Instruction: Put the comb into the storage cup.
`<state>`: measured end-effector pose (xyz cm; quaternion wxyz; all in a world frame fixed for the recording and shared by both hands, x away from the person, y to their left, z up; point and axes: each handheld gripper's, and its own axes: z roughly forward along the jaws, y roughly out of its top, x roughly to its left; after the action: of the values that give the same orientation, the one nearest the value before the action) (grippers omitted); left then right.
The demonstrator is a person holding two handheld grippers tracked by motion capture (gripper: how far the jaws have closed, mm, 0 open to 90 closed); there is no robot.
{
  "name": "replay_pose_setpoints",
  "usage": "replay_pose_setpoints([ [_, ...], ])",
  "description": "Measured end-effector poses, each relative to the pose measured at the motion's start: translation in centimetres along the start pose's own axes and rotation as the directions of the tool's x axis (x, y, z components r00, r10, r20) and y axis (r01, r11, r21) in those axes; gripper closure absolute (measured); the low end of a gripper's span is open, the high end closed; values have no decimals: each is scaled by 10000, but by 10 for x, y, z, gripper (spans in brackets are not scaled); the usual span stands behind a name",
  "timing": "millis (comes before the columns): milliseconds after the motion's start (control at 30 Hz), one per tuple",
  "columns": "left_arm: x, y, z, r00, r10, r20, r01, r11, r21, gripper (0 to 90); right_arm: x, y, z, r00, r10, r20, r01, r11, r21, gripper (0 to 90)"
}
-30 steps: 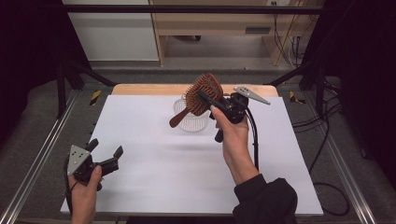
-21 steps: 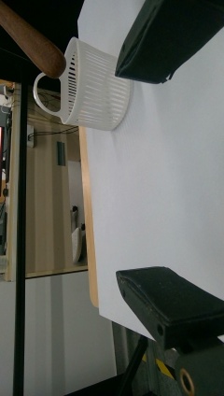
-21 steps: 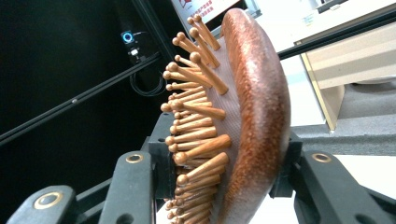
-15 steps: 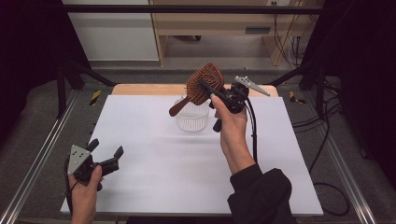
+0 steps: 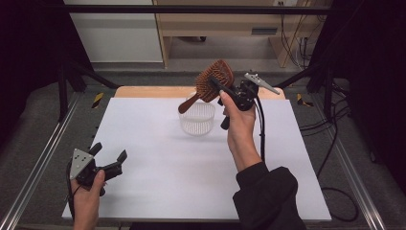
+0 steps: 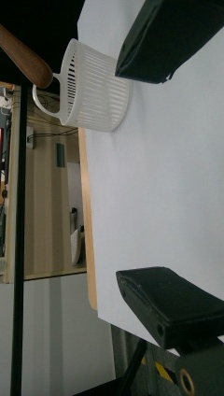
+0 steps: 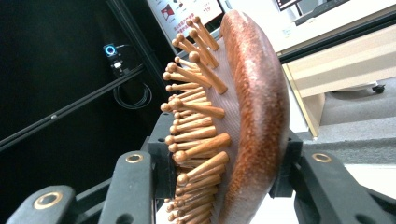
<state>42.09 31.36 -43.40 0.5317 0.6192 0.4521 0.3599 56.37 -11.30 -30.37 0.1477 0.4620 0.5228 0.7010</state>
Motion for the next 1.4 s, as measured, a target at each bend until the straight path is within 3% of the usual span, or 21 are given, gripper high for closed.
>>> replay_pose_setpoints([
  [700,-1,-1,1,10000,-34,88,34,10000,34,40,-17,-3,10,9983,-188,544,189,9998,-17,549],
  [867,0,-1,2,9999,-45,134,44,9999,127,39,-23,-11,14,9970,-277,724,279,9996,-12,548],
  [1400,0,0,2,9999,-39,135,38,10000,59,39,-47,-43,24,9927,159,1196,-192,9995,264,548],
])
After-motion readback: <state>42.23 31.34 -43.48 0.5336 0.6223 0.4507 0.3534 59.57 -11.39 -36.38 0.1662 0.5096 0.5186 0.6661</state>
